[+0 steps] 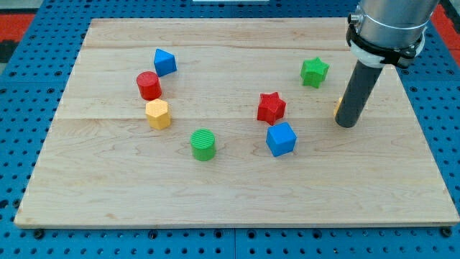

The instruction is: Push the green star closer to the yellow heart

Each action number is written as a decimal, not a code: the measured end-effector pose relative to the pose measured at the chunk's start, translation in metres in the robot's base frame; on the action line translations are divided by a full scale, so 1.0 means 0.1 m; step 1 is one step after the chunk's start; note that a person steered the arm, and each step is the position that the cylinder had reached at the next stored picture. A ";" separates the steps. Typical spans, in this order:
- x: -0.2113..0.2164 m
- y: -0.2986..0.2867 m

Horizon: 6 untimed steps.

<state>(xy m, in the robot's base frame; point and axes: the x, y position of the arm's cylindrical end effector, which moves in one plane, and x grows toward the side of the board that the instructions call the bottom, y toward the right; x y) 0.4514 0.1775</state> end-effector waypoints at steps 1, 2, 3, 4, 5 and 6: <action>-0.25 0.10; -0.10 -0.46; -0.58 -0.59; -0.81 -0.85; -1.16 -0.95; -1.40 -0.60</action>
